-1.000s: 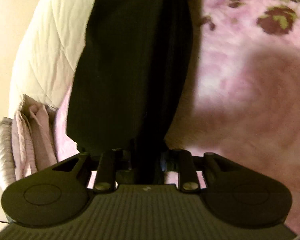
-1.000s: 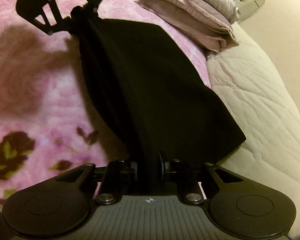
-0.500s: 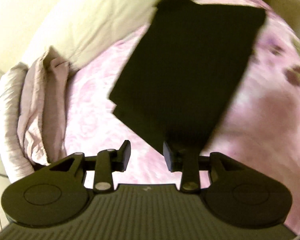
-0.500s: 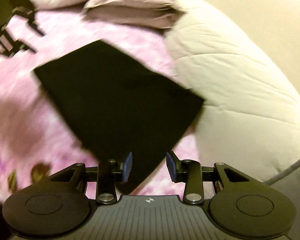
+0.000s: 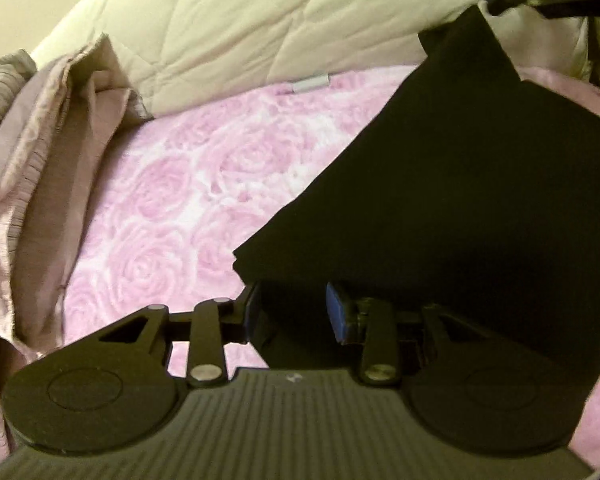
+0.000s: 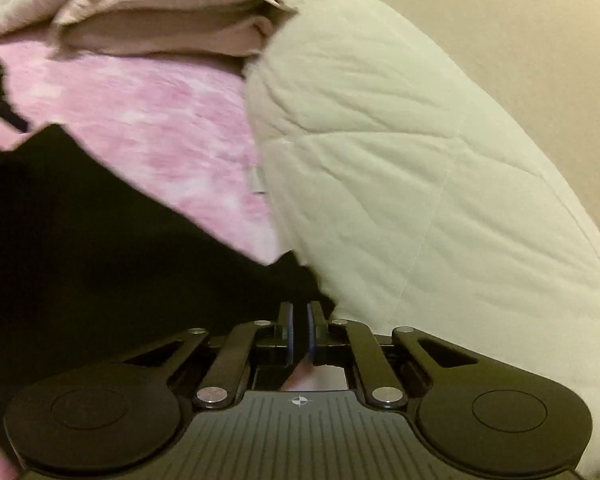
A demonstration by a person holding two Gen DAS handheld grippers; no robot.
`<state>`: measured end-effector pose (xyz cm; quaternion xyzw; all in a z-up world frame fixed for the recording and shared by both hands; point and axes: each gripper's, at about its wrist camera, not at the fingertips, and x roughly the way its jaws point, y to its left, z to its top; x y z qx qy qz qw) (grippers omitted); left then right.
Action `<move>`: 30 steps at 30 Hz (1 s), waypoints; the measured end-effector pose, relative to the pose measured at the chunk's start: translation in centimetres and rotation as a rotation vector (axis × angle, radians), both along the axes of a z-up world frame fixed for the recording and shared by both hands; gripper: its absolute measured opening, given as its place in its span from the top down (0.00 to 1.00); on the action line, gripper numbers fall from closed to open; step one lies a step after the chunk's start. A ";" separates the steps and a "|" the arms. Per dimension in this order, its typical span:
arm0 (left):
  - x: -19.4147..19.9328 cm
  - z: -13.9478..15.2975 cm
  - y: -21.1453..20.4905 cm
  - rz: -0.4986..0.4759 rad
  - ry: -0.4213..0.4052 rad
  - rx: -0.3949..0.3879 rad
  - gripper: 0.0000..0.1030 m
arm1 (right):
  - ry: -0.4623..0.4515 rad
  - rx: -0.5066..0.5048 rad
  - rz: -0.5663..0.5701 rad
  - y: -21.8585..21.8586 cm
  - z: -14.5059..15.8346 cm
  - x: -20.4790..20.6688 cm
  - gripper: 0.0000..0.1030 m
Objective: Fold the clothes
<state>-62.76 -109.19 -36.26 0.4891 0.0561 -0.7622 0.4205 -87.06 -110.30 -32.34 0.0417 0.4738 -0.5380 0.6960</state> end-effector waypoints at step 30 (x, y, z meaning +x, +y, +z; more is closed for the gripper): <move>1.1 2.5 1.5 0.168 0.014 0.055 0.65 | -0.178 0.187 0.031 2.8 -1.4 -4.5 0.96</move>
